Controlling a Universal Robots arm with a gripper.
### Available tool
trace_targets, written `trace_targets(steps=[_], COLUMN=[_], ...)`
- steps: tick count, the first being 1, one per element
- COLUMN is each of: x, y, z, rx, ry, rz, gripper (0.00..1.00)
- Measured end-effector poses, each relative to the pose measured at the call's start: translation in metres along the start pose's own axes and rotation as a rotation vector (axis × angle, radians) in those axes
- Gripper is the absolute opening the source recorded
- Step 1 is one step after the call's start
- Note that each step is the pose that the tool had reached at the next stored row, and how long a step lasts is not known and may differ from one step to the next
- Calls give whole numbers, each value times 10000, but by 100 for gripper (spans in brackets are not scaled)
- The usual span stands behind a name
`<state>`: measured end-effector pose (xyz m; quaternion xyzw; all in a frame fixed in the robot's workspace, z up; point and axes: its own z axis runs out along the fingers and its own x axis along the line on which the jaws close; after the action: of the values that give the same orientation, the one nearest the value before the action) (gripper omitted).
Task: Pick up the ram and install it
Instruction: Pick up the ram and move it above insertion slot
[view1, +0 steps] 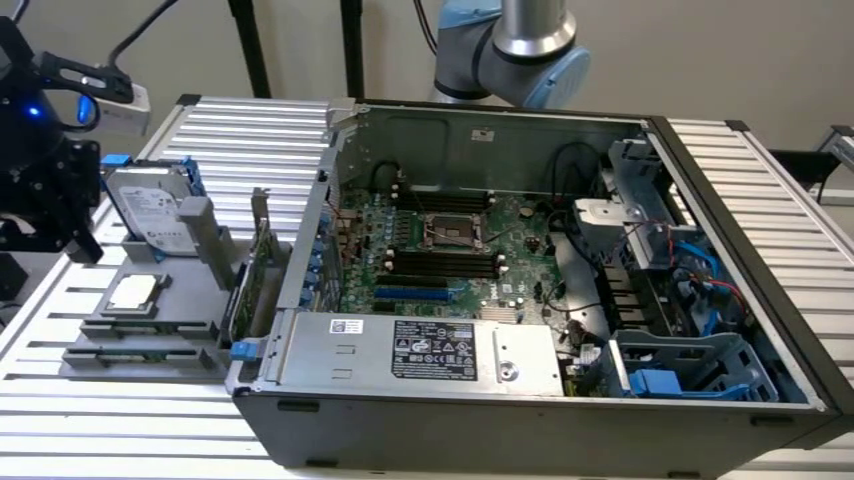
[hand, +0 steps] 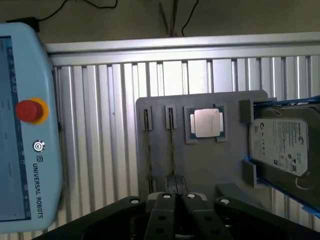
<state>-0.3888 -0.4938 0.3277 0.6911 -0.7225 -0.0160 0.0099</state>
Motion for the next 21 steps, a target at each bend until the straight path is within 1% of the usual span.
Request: trace_targets(steps=[4,7,8,9,12,14,15,21], x=[27,41,45,52,66,76,83,101], y=[-29,-29,-30,-31,-31,-33,-34,-38], z=[12,18,19,21,34,58,77,185], rx=[-68,-69,-69,-69,-68,-67,-63,-61], ry=[9,7,7,7,6,6,4,6], rz=[-84,-84,-83,-85,-84,-85,-89,-123], gripper=[11,12,18,18,36,36,42,42])
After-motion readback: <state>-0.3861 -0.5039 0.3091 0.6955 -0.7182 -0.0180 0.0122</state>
